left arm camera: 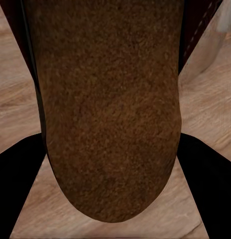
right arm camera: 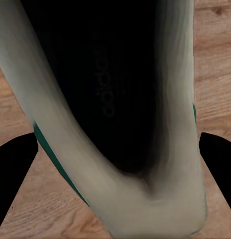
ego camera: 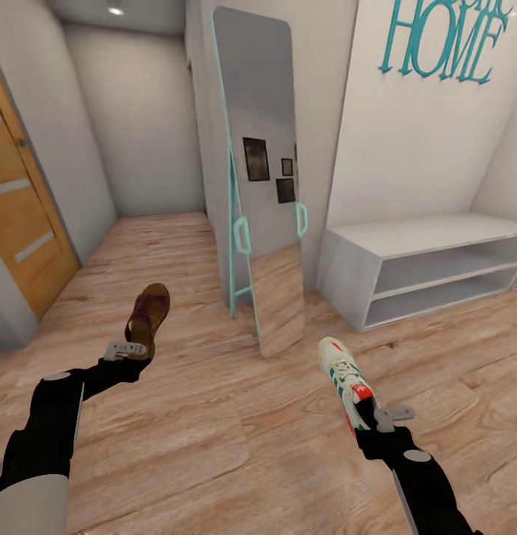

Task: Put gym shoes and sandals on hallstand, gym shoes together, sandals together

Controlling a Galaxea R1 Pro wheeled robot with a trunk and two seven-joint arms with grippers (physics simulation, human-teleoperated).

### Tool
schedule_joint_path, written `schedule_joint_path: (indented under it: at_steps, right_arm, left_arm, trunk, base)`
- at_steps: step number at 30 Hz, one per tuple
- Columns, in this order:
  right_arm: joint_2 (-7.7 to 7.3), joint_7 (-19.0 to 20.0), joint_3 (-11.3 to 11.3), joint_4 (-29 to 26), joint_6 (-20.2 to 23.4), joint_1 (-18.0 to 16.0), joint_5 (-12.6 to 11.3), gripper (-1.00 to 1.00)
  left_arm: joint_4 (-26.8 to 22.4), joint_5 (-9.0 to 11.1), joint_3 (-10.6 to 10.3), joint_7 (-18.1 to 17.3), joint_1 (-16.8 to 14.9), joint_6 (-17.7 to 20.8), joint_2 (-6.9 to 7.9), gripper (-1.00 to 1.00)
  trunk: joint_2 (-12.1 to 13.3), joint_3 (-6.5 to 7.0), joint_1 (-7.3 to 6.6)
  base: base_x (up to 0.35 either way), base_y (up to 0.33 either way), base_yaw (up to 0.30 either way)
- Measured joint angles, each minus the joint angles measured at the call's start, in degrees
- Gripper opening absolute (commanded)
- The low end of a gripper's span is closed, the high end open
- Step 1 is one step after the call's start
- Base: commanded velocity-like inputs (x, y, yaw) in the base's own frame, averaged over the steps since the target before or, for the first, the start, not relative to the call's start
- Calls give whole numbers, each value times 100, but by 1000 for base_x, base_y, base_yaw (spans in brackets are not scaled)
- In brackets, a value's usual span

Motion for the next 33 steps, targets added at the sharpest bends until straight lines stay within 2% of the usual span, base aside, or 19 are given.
schedule_joint_path:
  at_steps: [10, 13, 15, 17, 19, 21, 25, 33]
  right_arm:
    - [-3, 0, 0, 0, 1, 0, 0, -100]
    - [-2, 0, 0, 3, 1, -1, 0, -100]
    - [-3, 0, 0, 2, 1, -1, 0, -100]
    - [-5, 0, -4, 1, 1, 0, 3, -100]
    - [-5, 0, -7, 0, 1, 0, 1, -100]
    - [-5, -2, -8, -1, 1, 0, 2, -100]
    - [-5, 0, -9, -1, 1, -1, 2, -100]
    - [-5, 0, -9, -1, 1, 0, 2, -100]
  left_arm:
    - [145, -20, 8, -22, 16, -3, 0, -100]
    - [212, -26, 27, -25, 170, -153, 1, -100]
    - [181, 8, 224, -42, 420, -775, 1, -100]
    - [147, 107, 607, -57, 525, -1386, -14, -100]
    - [134, 260, 985, -62, 568, -1748, -57, -100]
    - [129, 365, 1207, -57, 587, -1901, -85, -100]
    - [120, 425, 1339, -42, 597, -1994, -102, -100]
    - [110, 416, 1338, -45, 599, -2016, -105, -100]
  trunk:
    - [0, 62, 1]
    - [0, 81, 0]
    - [0, 94, 0]
    - [0, 107, 0]
    - [0, 121, 0]
    - [0, 135, 0]
    - [0, 163, 0]
    - [0, 222, 0]
  base:
    - [-44, 89, 234]
    - [-10, 11, 232]
    - [-3, 3, 228]
    - [-1, 1, 221]
    - [0, 0, 216]
    - [0, 0, 214]
    - [0, 0, 211]
    - [0, 0, 188]
